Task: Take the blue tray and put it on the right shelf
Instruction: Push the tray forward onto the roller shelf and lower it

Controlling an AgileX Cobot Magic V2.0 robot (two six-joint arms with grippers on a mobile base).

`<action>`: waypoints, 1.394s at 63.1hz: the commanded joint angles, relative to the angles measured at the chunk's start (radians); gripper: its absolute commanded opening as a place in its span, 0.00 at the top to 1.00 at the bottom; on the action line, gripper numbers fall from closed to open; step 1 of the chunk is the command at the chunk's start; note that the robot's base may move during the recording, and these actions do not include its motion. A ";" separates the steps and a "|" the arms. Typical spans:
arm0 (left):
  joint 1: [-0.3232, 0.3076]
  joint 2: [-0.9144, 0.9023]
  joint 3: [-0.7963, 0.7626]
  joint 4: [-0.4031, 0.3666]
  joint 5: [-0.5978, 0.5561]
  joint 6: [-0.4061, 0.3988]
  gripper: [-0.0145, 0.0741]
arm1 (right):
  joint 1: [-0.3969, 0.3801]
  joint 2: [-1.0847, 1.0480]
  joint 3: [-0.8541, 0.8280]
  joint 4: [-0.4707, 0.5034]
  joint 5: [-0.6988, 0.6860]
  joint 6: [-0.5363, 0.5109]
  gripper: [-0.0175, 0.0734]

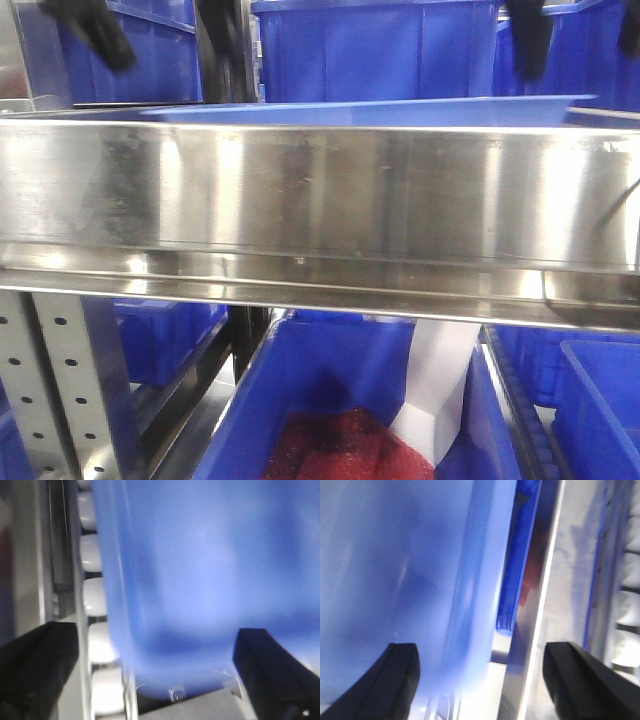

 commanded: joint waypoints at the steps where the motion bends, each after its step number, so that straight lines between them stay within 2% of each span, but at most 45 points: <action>1: -0.023 -0.147 -0.029 -0.004 -0.029 0.010 0.42 | 0.014 -0.118 -0.022 -0.024 -0.030 -0.016 0.29; 4: -0.038 -0.188 -0.013 -0.002 -0.034 0.023 0.50 | 0.023 -0.162 -0.008 -0.024 -0.039 -0.020 0.37; 15: -0.125 -0.377 0.138 0.039 -0.086 0.039 0.79 | 0.091 -0.353 0.133 -0.024 -0.118 -0.023 0.80; 20: -0.159 -0.479 0.254 0.041 -0.135 0.039 0.89 | 0.133 -0.457 0.226 -0.024 -0.156 -0.023 0.78; 32: -0.223 -0.782 0.592 0.041 -0.329 0.039 0.89 | 0.227 -0.771 0.515 -0.024 -0.300 -0.023 0.79; 43: -0.238 -1.067 0.882 0.039 -0.502 0.039 0.89 | 0.278 -1.078 0.764 -0.024 -0.429 -0.026 0.79; 55: -0.238 -1.330 1.113 0.039 -0.566 0.039 0.89 | 0.288 -1.382 0.986 -0.024 -0.524 -0.093 0.79; 68: -0.238 -1.500 1.210 0.020 -0.564 0.039 0.89 | 0.288 -1.560 1.104 -0.024 -0.596 -0.099 0.79; 88: -0.238 -1.521 1.210 0.008 -0.555 0.039 0.89 | 0.288 -1.559 1.123 -0.024 -0.586 -0.098 0.79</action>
